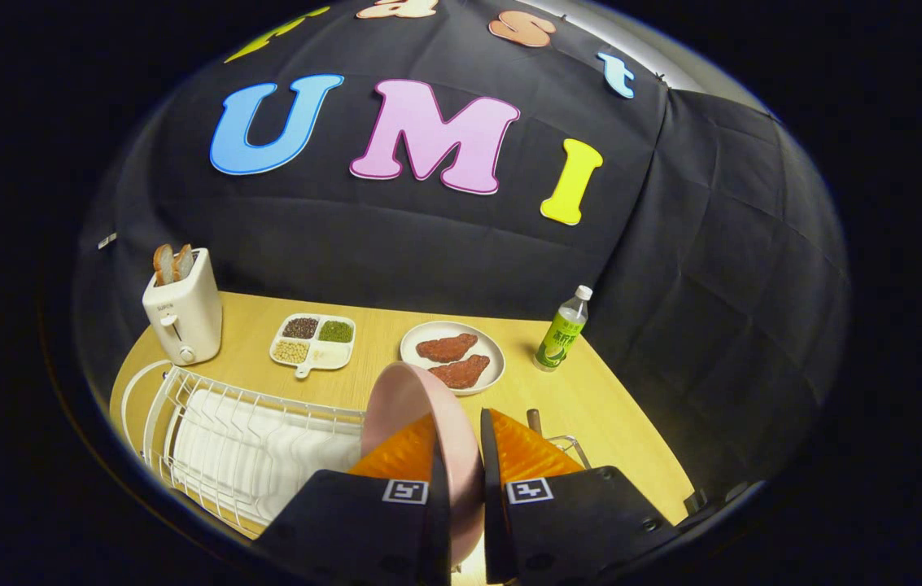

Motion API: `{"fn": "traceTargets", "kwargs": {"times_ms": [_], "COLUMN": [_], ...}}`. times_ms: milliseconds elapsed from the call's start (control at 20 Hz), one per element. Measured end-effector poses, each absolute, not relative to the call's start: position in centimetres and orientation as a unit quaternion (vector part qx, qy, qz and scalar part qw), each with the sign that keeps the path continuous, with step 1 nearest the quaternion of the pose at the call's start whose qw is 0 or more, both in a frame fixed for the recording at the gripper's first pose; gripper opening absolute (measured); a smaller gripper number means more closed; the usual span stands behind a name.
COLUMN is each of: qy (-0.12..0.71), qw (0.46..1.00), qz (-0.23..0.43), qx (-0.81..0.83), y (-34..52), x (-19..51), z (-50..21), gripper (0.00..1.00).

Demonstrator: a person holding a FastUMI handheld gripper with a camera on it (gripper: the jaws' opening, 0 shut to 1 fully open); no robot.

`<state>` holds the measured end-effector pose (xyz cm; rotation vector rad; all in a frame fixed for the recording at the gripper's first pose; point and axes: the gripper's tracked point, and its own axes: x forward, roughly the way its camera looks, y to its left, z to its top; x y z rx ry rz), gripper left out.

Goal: Take the plate from the dish rack, then take the spoon from the basket and place it into the plate.

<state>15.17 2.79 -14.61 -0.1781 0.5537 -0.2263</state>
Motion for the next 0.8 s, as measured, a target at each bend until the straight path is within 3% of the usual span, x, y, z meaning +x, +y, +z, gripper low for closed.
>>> {"fn": "traceTargets", "kwargs": {"times_ms": [350,800], "qy": [0.274,0.327], "qw": [0.959,0.94], "qz": [-0.072,0.027], "qx": [-0.016,0.089], "y": [1.7,-5.4], "x": [12.9,3.4], "z": [-12.3,-13.5], "gripper": [0.2,0.2]}}
